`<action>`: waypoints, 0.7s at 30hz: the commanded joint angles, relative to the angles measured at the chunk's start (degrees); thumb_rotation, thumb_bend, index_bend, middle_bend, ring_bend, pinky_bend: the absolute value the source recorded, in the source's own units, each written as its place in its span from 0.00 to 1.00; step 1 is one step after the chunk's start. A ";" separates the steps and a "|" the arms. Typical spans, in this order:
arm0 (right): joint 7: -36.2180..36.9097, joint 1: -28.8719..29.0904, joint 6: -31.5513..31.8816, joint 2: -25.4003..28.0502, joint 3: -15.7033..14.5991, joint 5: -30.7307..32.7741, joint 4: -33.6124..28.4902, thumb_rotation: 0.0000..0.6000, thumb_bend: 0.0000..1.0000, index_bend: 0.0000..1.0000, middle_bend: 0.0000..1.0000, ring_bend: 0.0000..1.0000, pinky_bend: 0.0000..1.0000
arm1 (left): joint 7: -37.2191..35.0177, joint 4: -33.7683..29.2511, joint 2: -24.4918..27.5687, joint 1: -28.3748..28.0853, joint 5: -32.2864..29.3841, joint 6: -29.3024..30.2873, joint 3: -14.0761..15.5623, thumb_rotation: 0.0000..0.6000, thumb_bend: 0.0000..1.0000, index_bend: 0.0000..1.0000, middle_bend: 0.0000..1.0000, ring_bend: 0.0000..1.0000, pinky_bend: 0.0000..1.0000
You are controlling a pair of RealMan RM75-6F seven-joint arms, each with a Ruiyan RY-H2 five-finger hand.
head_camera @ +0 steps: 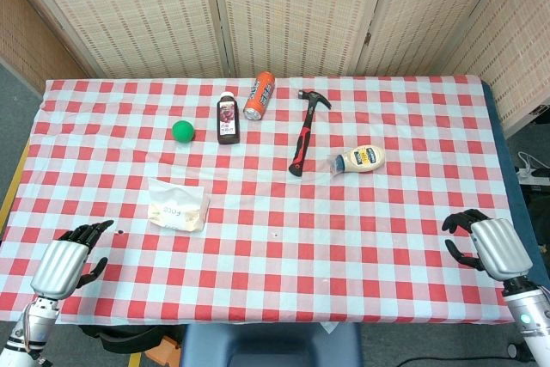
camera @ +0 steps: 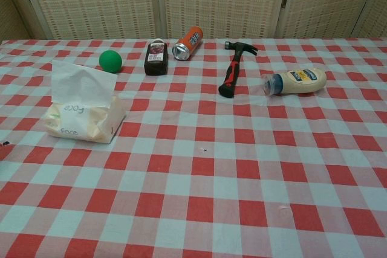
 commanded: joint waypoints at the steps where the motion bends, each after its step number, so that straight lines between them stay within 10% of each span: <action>1: 0.55 0.04 -0.01 0.33 0.08 0.08 -0.09 1.00 0.30 0.47 0.50 0.35 0.67 | 0.30 0.07 -0.10 -0.01 0.07 0.02 -0.01 1.00 0.37 0.22 0.32 0.26 0.43; 16: 1.01 0.59 -2.16 1.73 -0.59 0.24 -1.43 1.00 0.30 0.47 0.50 0.36 0.67 | 1.46 2.87 -2.91 -1.33 1.97 0.89 -0.98 1.00 0.37 0.18 0.36 0.32 0.42; 21: 1.49 0.61 -1.97 1.81 -0.42 0.31 -1.40 1.00 0.30 0.47 0.50 0.36 0.67 | 2.86 6.45 -6.09 -5.30 2.76 0.23 -4.44 1.00 0.37 0.17 0.53 0.59 0.70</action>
